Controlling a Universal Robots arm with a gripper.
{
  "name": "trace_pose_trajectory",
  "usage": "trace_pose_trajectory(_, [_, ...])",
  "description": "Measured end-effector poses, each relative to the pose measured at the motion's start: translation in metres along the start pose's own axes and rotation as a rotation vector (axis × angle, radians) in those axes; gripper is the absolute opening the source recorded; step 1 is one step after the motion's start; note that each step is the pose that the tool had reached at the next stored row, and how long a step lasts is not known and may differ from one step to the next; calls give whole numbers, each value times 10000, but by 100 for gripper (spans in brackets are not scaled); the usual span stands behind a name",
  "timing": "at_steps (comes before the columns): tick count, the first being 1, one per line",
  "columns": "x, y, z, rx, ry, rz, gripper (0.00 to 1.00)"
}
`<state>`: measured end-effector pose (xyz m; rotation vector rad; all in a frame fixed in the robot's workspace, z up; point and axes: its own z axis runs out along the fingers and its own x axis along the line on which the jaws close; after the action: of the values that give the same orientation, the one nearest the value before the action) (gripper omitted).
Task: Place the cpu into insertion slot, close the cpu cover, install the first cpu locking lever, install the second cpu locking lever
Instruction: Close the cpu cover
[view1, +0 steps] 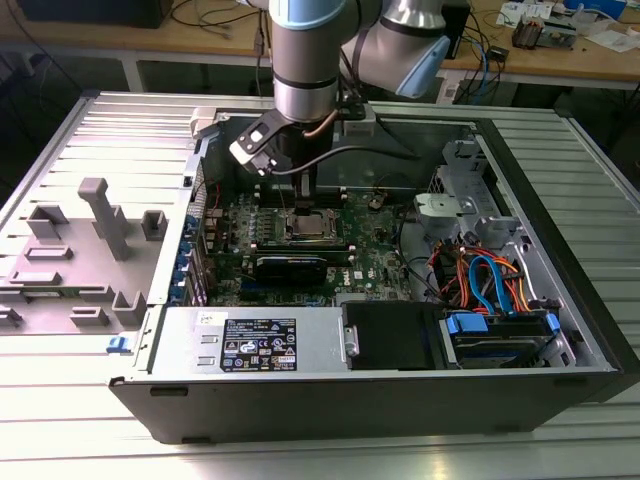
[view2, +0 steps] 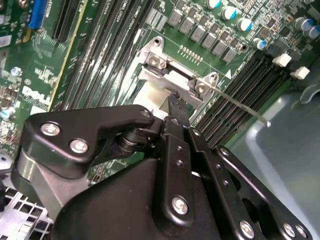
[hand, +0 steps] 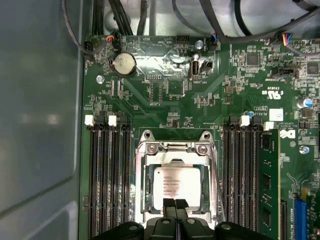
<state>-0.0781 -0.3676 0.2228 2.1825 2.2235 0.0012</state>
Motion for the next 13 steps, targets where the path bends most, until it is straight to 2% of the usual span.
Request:
trace_pose_trajectory(4, [2,-61,42,-1,0,-4,11])
trace_pose_trajectory(5, [3,-79,70,-1,3,-7,11])
trace_pose_trajectory(10, [4,-105,159,-1,36,-11,11])
trace_pose_trajectory(13, [4,-108,165,1,47,-11,11])
